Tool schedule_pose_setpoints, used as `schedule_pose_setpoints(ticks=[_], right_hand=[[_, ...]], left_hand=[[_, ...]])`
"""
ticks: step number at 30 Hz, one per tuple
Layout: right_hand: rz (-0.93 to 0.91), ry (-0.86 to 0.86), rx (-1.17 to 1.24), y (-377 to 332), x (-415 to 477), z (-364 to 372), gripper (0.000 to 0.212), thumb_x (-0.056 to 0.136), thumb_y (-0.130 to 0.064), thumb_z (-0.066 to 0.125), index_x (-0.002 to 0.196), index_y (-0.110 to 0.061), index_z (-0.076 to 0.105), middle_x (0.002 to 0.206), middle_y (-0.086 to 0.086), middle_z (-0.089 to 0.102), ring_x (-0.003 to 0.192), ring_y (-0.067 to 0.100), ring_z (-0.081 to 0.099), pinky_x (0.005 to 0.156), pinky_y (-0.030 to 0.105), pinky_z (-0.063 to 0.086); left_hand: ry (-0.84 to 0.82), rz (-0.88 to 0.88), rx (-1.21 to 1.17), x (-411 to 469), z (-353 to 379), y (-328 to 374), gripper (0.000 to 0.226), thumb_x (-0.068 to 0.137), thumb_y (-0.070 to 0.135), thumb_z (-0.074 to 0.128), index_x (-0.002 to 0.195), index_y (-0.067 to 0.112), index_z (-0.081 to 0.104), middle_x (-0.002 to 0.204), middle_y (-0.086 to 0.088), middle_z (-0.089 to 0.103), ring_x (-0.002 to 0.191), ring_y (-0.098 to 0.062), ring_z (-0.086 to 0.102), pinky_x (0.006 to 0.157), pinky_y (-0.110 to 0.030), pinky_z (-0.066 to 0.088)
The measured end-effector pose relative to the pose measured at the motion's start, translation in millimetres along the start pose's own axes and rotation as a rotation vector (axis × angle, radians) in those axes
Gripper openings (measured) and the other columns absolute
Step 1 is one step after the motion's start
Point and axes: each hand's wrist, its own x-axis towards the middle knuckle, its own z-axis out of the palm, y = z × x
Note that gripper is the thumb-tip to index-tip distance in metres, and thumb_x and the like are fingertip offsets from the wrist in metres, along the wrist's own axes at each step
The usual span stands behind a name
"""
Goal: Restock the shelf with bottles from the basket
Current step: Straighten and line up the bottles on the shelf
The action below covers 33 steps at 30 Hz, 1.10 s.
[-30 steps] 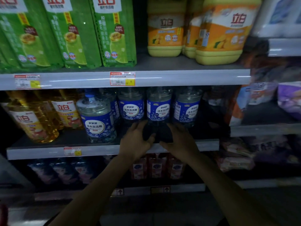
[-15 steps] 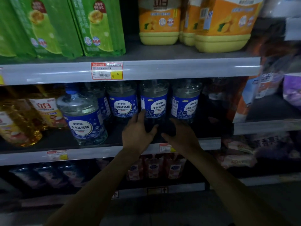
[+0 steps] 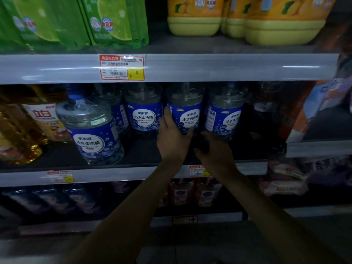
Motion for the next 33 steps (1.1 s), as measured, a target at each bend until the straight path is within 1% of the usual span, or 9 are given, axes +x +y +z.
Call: schedule_pose_setpoints(ticks=[4, 6, 9, 13, 17, 20, 23, 27, 33], right_hand=[[0.009, -0.001, -0.006, 1, -1, -5, 0.044, 0.096, -0.021, 0.067, 0.138, -0.016, 0.054, 0.134, 0.004, 0.062, 0.125, 0.020, 0.056, 0.093, 0.021, 0.036], [0.004, 0.010, -0.002, 4, -1, -6, 0.045, 0.095, -0.020, 0.068, 0.138, -0.016, 0.055, 0.134, 0.004, 0.062, 0.126, 0.020, 0.056, 0.096, 0.022, 0.039], [0.019, 0.029, 0.015, 11, 0, -9, 0.047, 0.095, -0.022, 0.068, 0.139, -0.019, 0.053, 0.137, 0.003, 0.061, 0.128, 0.021, 0.055, 0.106, 0.032, 0.044], [0.031, 0.032, 0.011, 15, 0, -9, 0.046, 0.094, -0.023, 0.067, 0.138, -0.020, 0.053, 0.135, 0.003, 0.061, 0.127, 0.021, 0.055, 0.108, 0.038, 0.047], [0.033, 0.024, 0.003, 15, 0, -8, 0.052, 0.093, -0.025, 0.068, 0.142, -0.020, 0.051, 0.139, 0.004, 0.059, 0.130, 0.022, 0.053, 0.108, 0.036, 0.045], [0.030, 0.012, -0.012, 14, -1, -7, 0.055, 0.093, -0.026, 0.068, 0.144, -0.019, 0.049, 0.140, 0.004, 0.058, 0.130, 0.022, 0.053, 0.104, 0.029, 0.041], [0.033, 0.012, -0.005, 14, -1, -8, 0.054, 0.094, -0.026, 0.068, 0.144, -0.019, 0.049, 0.139, 0.005, 0.060, 0.129, 0.022, 0.054, 0.105, 0.031, 0.043], [0.023, 0.022, 0.019, 11, -3, -11, 0.051, 0.093, -0.025, 0.068, 0.141, -0.020, 0.052, 0.136, 0.003, 0.062, 0.127, 0.021, 0.056, 0.105, 0.035, 0.047], [0.010, 0.038, 0.091, 1, -8, -18, 0.051, 0.094, -0.024, 0.069, 0.142, -0.020, 0.052, 0.139, 0.000, 0.061, 0.129, 0.019, 0.055, 0.099, 0.025, 0.043]], left_hand=[[0.061, -0.054, -0.051, 5, 10, 5, 0.107, 0.079, 0.047, 0.084, 0.160, 0.015, 0.022, 0.149, -0.015, 0.044, 0.137, -0.034, 0.047, 0.099, -0.055, 0.054], [0.083, -0.090, -0.048, 9, 14, 7, 0.106, 0.076, 0.049, 0.086, 0.157, 0.013, 0.028, 0.144, -0.016, 0.045, 0.134, -0.035, 0.048, 0.098, -0.055, 0.054], [0.110, -0.120, -0.038, 14, 19, 8, 0.106, 0.071, 0.050, 0.089, 0.153, 0.009, 0.036, 0.138, -0.019, 0.045, 0.130, -0.038, 0.049, 0.097, -0.052, 0.054], [0.150, -0.128, -0.073, 16, 20, 8, 0.099, 0.066, 0.048, 0.093, 0.141, 0.005, 0.045, 0.134, -0.018, 0.047, 0.127, -0.037, 0.051, 0.096, -0.051, 0.055], [0.120, -0.178, -0.202, 18, 19, 13, 0.092, 0.064, 0.039, 0.096, 0.133, 0.007, 0.045, 0.134, -0.014, 0.056, 0.124, -0.031, 0.058, 0.093, -0.048, 0.058], [0.092, -0.206, -0.295, 21, 16, 12, 0.092, 0.061, 0.035, 0.098, 0.131, 0.011, 0.044, 0.131, -0.009, 0.063, 0.117, -0.027, 0.065, 0.090, -0.048, 0.060], [0.080, -0.194, -0.254, 23, 8, 14, 0.098, 0.057, 0.040, 0.099, 0.135, 0.011, 0.047, 0.134, -0.008, 0.058, 0.122, -0.026, 0.060, 0.095, -0.045, 0.057], [0.042, -0.207, -0.161, 17, -4, 19, 0.100, 0.054, 0.049, 0.098, 0.132, 0.011, 0.049, 0.135, -0.008, 0.052, 0.125, -0.029, 0.056, 0.093, -0.050, 0.057], [-0.025, -0.191, -0.208, 3, -26, 7, 0.098, 0.051, 0.049, 0.100, 0.128, 0.013, 0.052, 0.131, -0.006, 0.058, 0.115, -0.026, 0.064, 0.090, -0.051, 0.060]])
